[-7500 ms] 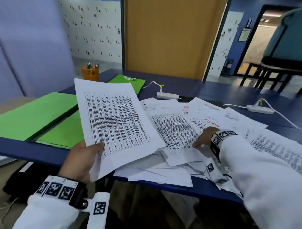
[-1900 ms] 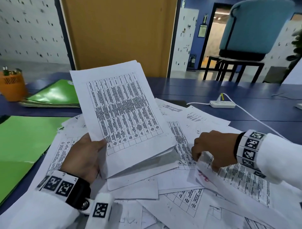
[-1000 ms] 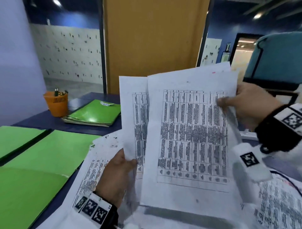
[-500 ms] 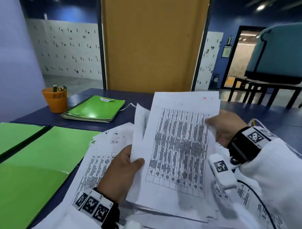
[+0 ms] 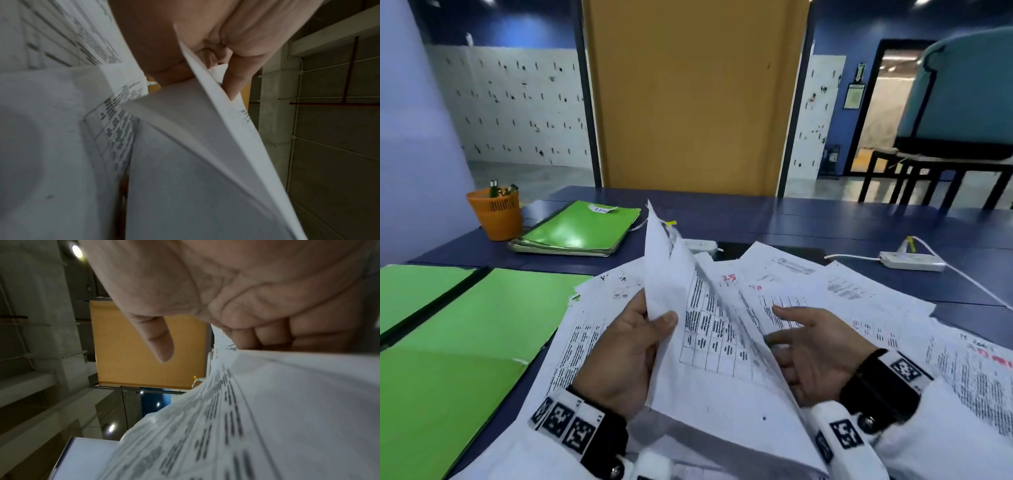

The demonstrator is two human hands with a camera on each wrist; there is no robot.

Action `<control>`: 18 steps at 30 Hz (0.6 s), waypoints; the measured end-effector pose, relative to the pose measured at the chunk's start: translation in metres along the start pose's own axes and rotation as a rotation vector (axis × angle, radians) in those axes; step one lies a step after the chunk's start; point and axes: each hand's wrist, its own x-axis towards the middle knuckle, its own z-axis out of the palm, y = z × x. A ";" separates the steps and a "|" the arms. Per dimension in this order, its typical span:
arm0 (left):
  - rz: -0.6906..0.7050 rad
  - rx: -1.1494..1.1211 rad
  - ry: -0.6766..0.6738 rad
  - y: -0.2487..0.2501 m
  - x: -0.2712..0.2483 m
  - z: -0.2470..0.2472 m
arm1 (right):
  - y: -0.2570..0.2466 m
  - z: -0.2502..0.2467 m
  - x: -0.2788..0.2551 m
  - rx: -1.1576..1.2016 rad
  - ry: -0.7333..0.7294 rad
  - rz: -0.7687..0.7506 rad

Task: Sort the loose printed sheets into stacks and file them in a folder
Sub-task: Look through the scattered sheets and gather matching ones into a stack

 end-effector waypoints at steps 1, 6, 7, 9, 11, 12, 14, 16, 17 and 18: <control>-0.007 -0.007 -0.010 0.002 -0.002 0.000 | 0.005 0.003 -0.001 0.015 -0.020 0.014; 0.019 -0.011 -0.113 0.031 0.000 0.011 | 0.010 0.019 -0.006 0.078 -0.119 -0.003; 0.032 -0.005 -0.147 0.037 0.000 0.013 | 0.013 0.024 -0.007 0.091 -0.157 -0.030; 0.041 0.005 -0.220 0.048 -0.001 0.015 | 0.017 0.032 -0.011 0.140 -0.235 -0.120; 0.017 0.045 -0.236 0.057 -0.002 0.014 | 0.018 0.034 -0.011 0.259 -0.249 -0.234; 0.003 0.085 -0.222 0.060 -0.003 0.011 | 0.016 0.033 -0.013 0.317 -0.232 -0.307; -0.026 0.215 -0.153 0.065 -0.006 0.003 | 0.009 0.031 -0.017 0.378 -0.109 -0.472; -0.031 0.409 -0.057 0.069 -0.006 -0.008 | -0.001 0.028 -0.025 0.317 0.106 -0.683; -0.025 0.502 -0.021 0.069 -0.007 -0.011 | -0.006 0.028 -0.032 0.193 0.195 -0.786; -0.008 0.573 0.004 0.071 -0.007 -0.011 | -0.011 0.030 -0.038 0.040 0.269 -0.876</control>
